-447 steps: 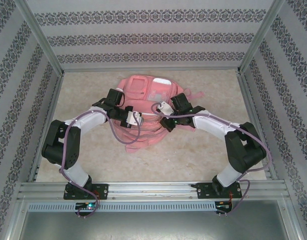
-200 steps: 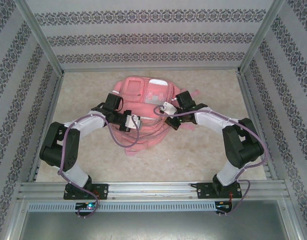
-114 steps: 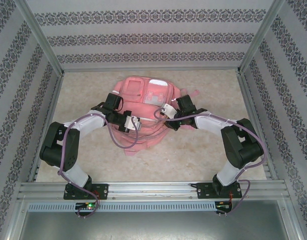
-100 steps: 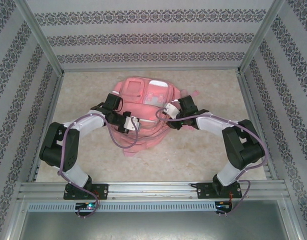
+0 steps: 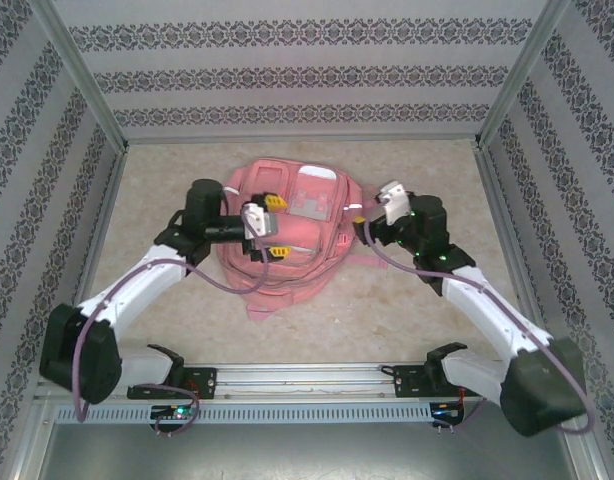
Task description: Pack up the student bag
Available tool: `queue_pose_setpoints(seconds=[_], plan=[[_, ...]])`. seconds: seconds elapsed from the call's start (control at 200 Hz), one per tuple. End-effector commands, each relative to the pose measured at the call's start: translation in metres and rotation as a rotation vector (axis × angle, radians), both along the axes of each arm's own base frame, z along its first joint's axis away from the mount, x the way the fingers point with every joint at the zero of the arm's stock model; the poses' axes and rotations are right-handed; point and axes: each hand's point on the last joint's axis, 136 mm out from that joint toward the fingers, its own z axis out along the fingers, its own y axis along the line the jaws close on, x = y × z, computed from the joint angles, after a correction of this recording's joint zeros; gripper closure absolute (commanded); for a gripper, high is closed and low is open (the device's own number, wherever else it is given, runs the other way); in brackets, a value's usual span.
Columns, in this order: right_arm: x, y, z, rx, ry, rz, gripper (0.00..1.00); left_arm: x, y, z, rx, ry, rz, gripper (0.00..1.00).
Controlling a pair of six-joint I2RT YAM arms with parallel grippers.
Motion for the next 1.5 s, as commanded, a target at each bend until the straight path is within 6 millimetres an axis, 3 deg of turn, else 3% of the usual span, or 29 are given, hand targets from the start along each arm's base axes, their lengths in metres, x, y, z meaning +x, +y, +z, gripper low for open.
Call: queue_pose_setpoints(seconds=[0.0, 0.09, 0.19, 0.24, 0.335, 0.445, 0.465, 0.55, 0.63, 0.725, 0.745, 0.839, 0.929, 0.999, 1.494], plan=[[0.001, -0.045, 0.031, 0.134, -0.098, -0.24, 0.02, 0.042, 0.046, 0.051, -0.286, 0.016, 0.294, 0.01], [-0.006, -0.067, 0.031, 0.162, -0.127, -0.325, 0.02, 0.074, 0.114, 0.043, -0.389, 0.103, 0.627, 0.01], [-0.009, -0.083, 0.012, 0.128, -0.131, -0.379, 0.02, 0.088, 0.194, -0.005, -0.409, 0.236, 1.038, 0.01], [-0.009, -0.092, -0.004, 0.112, -0.111, -0.422, 0.02, 0.086, 0.213, -0.033, -0.332, 0.31, 1.129, 0.01], [-0.005, -0.105, -0.032, 0.092, -0.086, -0.471, 0.02, 0.081, 0.232, -0.08, -0.214, 0.406, 1.209, 0.01], [0.004, -0.107, -0.056, 0.068, -0.091, -0.466, 0.02, 0.081, 0.243, -0.115, -0.236, 0.419, 1.263, 0.01], [0.002, -0.11, -0.069, 0.068, -0.069, -0.481, 0.02, 0.082, 0.245, -0.119, -0.253, 0.423, 1.28, 0.01], [0.009, -0.11, -0.087, 0.094, -0.051, -0.479, 0.02, 0.086, 0.251, -0.136, -0.295, 0.439, 1.32, 0.0], [0.023, -0.106, -0.086, 0.1, -0.079, -0.457, 0.02, 0.09, 0.253, -0.146, -0.313, 0.415, 1.328, 0.01], [0.032, -0.106, -0.096, 0.056, -0.08, -0.439, 0.02, 0.097, 0.259, -0.141, -0.334, 0.362, 1.347, 0.01], [0.041, -0.11, -0.088, 0.071, -0.099, -0.452, 0.02, 0.098, 0.261, -0.142, -0.345, 0.355, 1.36, 0.01], [0.048, -0.113, -0.11, 0.107, -0.065, -0.436, 0.02, 0.098, 0.258, -0.154, -0.35, 0.339, 1.335, 0.01], [0.048, -0.116, -0.107, 0.126, -0.075, -0.439, 0.02, 0.095, 0.256, -0.16, -0.383, 0.282, 1.321, 0.01], [0.051, -0.125, -0.109, 0.13, -0.074, -0.498, 0.02, 0.096, 0.26, -0.168, -0.338, 0.344, 1.362, 0.01], [0.051, -0.125, -0.11, 0.128, -0.065, -0.498, 0.02, 0.099, 0.255, -0.167, -0.321, 0.322, 1.353, 0.01]])
